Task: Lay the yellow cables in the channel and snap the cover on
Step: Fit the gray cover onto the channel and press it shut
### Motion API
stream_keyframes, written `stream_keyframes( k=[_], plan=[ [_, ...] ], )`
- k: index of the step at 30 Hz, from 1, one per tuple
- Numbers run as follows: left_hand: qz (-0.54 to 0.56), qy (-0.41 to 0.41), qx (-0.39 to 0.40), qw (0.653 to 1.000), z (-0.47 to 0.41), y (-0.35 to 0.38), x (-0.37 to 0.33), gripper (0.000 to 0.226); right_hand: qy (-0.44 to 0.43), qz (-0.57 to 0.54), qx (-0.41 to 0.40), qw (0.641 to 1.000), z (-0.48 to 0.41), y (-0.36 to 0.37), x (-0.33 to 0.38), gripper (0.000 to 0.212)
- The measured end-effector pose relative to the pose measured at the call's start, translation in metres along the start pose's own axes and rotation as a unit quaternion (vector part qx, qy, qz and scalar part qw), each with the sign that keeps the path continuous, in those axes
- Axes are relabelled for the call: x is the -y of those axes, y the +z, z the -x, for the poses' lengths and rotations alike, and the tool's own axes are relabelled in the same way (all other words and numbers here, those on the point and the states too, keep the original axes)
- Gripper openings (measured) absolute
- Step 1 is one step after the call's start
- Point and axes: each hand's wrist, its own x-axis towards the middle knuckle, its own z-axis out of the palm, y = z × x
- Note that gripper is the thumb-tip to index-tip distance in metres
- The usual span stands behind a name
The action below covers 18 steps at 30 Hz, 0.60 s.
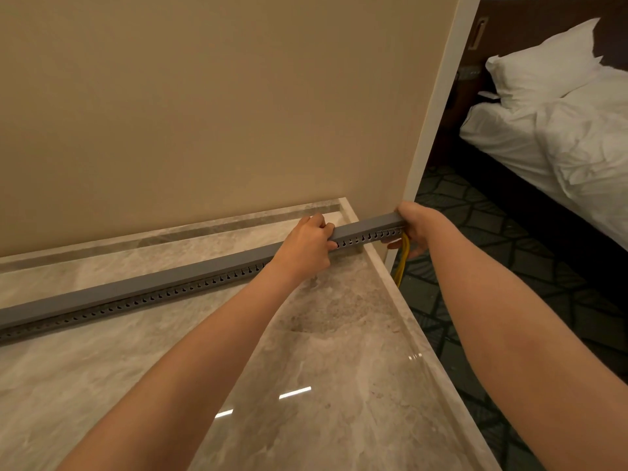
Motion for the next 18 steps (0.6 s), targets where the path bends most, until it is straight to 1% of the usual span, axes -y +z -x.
stream_keyframes(
  k=[3, 5, 7, 10, 14, 18],
  plan=[
    [0.011, 0.006, 0.005, 1.000, 0.001, -0.002, 0.003, 0.031, -0.039, -0.006, -0.029, 0.999, -0.001, 0.008, 0.000, 0.031],
    [0.013, 0.010, 0.015, 1.000, 0.001, -0.005, 0.005, 0.030, -0.058, 0.012, -0.034, 0.998, -0.004, 0.011, 0.000, 0.031],
    [0.017, 0.010, 0.022, 1.000, 0.000, -0.006, 0.006, 0.029, -0.060, 0.027, -0.032, 0.997, -0.005, 0.010, 0.000, 0.031],
    [0.023, 0.014, 0.026, 0.999, 0.000, -0.006, 0.007, 0.028, -0.053, 0.019, -0.007, 0.998, -0.002, 0.004, 0.001, 0.028],
    [0.045, 0.016, 0.021, 0.999, 0.002, -0.004, 0.012, 0.029, -0.048, 0.079, -0.001, 0.996, 0.004, 0.008, 0.004, 0.032],
    [0.073, 0.022, 0.008, 0.997, 0.007, -0.003, 0.021, 0.033, -0.051, 0.139, -0.004, 0.989, 0.004, 0.011, 0.006, 0.041]
  ],
)
